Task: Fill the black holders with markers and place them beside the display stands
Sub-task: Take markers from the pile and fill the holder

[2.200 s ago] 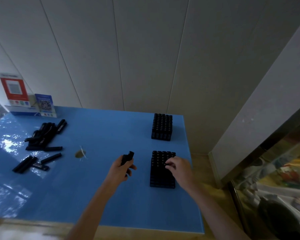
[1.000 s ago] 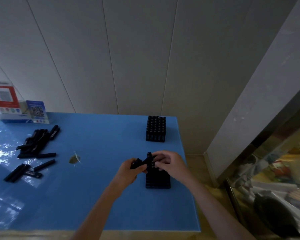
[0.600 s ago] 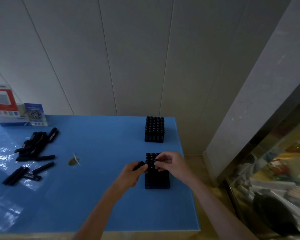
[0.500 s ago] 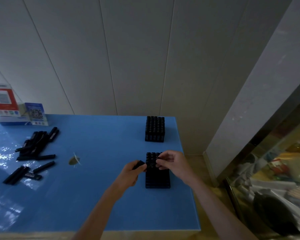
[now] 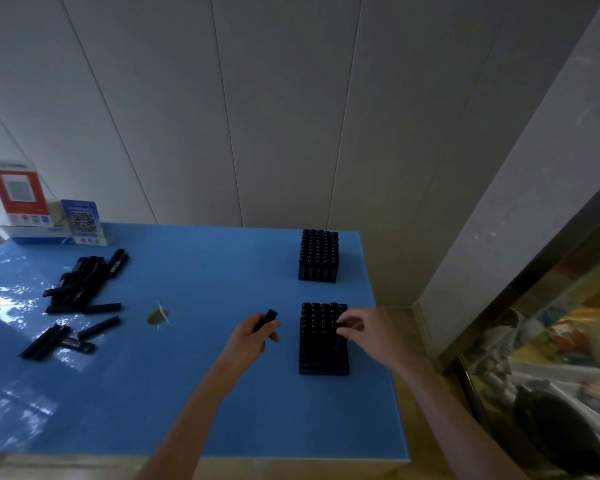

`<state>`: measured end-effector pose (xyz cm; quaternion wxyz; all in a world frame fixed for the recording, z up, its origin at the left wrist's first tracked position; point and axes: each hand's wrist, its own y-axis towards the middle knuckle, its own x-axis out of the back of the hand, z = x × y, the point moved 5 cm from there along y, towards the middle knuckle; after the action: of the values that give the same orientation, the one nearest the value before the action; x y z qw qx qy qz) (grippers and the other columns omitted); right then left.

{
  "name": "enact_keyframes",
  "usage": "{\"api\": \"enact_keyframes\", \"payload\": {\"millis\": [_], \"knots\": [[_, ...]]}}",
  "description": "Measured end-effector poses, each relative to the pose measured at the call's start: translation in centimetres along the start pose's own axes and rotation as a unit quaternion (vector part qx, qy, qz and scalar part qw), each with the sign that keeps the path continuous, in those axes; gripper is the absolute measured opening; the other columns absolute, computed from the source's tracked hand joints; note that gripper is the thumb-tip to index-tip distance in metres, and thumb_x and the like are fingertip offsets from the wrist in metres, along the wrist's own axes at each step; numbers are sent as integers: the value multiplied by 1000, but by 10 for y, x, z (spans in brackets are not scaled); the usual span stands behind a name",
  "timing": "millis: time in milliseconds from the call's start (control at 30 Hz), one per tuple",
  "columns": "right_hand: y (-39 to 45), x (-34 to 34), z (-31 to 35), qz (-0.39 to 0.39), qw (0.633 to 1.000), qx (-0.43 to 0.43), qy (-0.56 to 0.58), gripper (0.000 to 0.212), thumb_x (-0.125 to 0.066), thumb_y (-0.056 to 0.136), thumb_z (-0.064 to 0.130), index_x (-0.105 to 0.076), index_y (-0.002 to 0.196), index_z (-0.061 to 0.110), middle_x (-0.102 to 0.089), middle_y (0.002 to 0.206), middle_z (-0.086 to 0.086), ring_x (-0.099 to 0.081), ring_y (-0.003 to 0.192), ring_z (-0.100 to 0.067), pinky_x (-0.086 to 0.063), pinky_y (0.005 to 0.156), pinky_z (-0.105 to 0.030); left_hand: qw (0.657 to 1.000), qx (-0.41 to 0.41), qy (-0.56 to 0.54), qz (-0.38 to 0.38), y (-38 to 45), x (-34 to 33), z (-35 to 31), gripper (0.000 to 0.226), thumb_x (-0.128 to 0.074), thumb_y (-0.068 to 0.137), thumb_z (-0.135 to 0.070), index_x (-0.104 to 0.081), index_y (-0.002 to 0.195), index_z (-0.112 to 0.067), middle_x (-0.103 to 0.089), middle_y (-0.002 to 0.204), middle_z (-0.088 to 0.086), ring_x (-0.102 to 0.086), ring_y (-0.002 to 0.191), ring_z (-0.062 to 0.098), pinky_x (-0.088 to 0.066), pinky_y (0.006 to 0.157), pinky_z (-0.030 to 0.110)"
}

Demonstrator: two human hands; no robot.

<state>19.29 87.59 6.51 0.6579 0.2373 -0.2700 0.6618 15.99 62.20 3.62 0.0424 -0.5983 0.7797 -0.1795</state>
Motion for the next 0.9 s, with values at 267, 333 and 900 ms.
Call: {"api": "enact_keyframes", "payload": {"millis": [267, 333, 900], "knots": [[2, -19, -16, -23, 995, 19, -90, 16, -75, 86, 20, -73, 102, 17, -74, 90, 6, -67, 80, -2, -56, 77, -19, 1000, -16, 12, 12, 9, 2, 7, 18, -50, 103, -16, -67, 106, -20, -63, 92, 1, -55, 71, 10, -40, 57, 21], [3, -21, -18, -23, 995, 26, -93, 17, -75, 86, 20, -73, 103, 16, -74, 91, 5, -67, 81, -2, -57, 78, -21, 1000, -16, 15, 11, 10, 4, 9, 19, -49, 103, -15, -67, 106, -21, -62, 93, 1, -55, 72, 11, -39, 57, 20], [1, -31, -25, -41, 989, 43, -135, 13, -72, 89, 21, -65, 99, 17, -71, 93, 8, -66, 83, -4, -56, 73, -21, 999, -29, 45, 1, 5, 4, 3, 12, -71, 90, -20, -65, 100, -18, -69, 77, 0, -55, 66, 10, -45, 60, 24]]}}
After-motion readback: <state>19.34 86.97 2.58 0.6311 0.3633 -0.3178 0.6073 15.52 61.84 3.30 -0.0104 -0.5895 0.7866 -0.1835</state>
